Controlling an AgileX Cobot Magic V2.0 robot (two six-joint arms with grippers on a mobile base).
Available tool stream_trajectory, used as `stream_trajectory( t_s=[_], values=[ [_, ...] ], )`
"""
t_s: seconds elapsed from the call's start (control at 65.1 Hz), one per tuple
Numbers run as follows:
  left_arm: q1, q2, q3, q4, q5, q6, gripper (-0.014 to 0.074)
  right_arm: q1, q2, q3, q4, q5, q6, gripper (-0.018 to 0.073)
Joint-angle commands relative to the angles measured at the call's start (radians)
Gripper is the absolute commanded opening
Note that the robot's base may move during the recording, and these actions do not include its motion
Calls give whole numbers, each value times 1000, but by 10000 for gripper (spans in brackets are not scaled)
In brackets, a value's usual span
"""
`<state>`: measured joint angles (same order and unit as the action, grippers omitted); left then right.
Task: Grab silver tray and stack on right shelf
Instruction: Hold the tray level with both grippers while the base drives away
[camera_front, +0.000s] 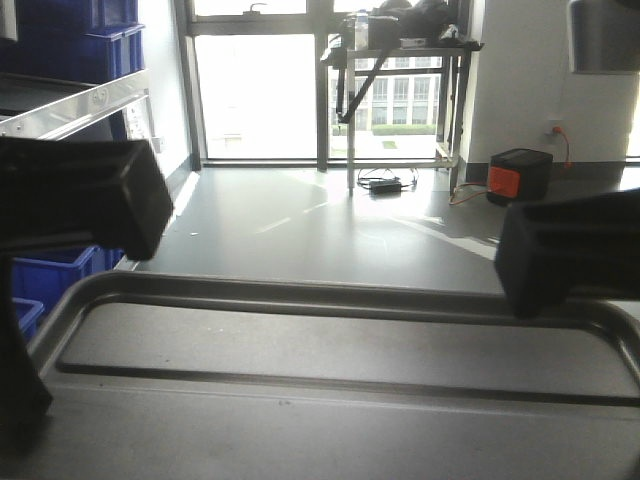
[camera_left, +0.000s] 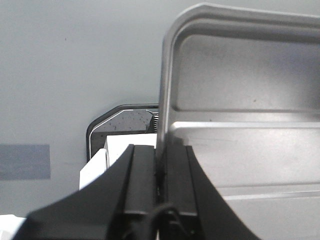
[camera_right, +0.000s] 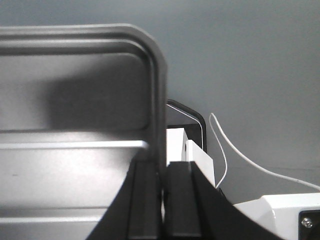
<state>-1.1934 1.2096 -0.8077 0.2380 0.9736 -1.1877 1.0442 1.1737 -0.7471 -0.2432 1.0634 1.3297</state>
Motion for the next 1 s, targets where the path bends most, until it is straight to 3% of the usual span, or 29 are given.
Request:
stream_trajectory(
  t_s=[0.0, 0.984],
  values=[
    [0, -23, -17, 65, 126, -4, -101, -3, -21, -14, -68, 227, -4, 69],
    [0, -23, -17, 69, 130, -4, -101, -3, -21, -14, -68, 227, -4, 69]
  ],
)
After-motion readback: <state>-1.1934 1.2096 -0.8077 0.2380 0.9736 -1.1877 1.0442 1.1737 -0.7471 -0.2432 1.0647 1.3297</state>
